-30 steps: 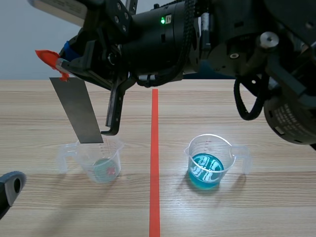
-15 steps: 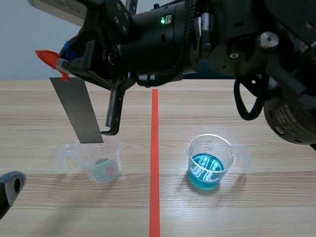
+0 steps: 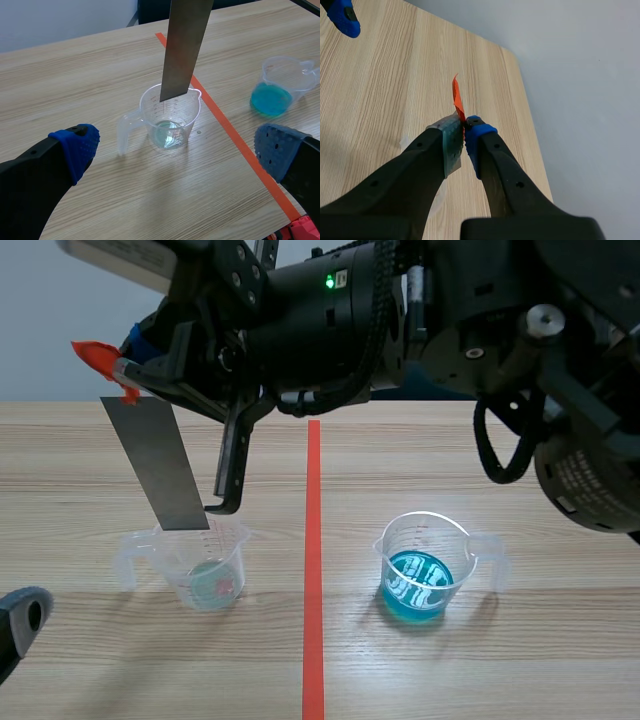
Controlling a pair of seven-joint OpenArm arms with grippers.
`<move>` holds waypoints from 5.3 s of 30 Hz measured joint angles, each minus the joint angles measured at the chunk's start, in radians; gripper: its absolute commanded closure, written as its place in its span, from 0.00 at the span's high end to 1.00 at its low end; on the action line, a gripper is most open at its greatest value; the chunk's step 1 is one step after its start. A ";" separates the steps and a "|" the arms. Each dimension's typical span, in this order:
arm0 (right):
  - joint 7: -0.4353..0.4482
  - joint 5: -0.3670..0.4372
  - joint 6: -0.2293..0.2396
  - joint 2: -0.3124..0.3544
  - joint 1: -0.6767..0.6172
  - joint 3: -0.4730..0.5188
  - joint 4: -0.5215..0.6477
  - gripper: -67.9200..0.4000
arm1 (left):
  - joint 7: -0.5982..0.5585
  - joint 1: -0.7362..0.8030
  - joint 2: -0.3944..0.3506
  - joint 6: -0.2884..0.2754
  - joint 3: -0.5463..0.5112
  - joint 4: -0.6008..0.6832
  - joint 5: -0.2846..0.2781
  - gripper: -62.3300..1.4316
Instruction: Do the redox reaction experiment
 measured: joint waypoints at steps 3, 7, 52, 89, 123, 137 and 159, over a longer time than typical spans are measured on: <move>0.004 -0.001 0.000 0.000 0.000 0.000 -0.001 0.02 | 0.000 0.000 0.000 0.000 0.000 0.000 0.000 1.00; 0.046 -0.008 0.000 0.000 0.000 0.000 -0.047 0.02 | 0.000 0.000 0.000 0.000 0.000 0.000 0.000 1.00; 0.363 -0.375 -0.060 -0.117 -0.002 -0.093 -0.454 0.48 | 0.000 0.000 0.000 0.000 0.000 0.000 0.000 1.00; 0.398 -0.378 0.000 -0.131 -0.002 -0.104 -0.454 1.00 | 0.000 0.000 0.000 0.000 0.000 0.000 0.000 1.00; 0.398 -0.378 0.000 -0.131 -0.002 -0.104 -0.454 1.00 | 0.000 0.000 0.000 0.000 0.000 0.000 0.000 1.00; 0.398 -0.378 0.000 -0.131 -0.002 -0.104 -0.454 1.00 | 0.000 0.000 0.000 0.000 0.000 0.000 0.000 1.00; 0.386 -0.378 0.000 -0.131 -0.024 -0.104 -0.454 1.00 | 0.000 0.000 0.000 0.000 0.000 0.000 0.000 1.00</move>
